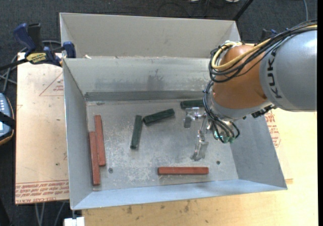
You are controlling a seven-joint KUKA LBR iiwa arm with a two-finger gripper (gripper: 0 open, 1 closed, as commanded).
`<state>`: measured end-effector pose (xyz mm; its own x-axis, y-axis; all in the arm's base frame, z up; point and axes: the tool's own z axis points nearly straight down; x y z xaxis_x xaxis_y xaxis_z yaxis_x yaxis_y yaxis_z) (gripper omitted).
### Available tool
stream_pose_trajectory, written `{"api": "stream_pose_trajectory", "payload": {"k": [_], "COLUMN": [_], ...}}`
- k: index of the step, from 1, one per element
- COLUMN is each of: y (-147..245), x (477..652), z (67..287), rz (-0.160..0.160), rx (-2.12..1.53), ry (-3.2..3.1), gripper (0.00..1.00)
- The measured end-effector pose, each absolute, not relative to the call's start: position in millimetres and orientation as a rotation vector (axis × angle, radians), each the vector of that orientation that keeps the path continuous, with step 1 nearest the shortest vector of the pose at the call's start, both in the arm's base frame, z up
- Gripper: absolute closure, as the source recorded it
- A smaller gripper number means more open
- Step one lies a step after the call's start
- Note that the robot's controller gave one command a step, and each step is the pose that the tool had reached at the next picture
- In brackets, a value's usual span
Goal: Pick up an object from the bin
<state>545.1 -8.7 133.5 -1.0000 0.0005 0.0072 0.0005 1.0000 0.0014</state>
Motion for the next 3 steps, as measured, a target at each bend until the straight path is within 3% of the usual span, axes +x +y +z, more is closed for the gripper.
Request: {"api": "stream_pose_trajectory", "payload": {"k": [1, 2, 3], "y": [-9, -8, -9], "x": [547.1, 514.8, 506.3], "z": [137, 83, 89], "rz": [-0.002, -0.002, -0.002], "rx": [0.0, -0.047, -0.002], "ry": [-3.142, -3.146, -3.14], "gripper": [0.0, 0.0, 0.0]}}
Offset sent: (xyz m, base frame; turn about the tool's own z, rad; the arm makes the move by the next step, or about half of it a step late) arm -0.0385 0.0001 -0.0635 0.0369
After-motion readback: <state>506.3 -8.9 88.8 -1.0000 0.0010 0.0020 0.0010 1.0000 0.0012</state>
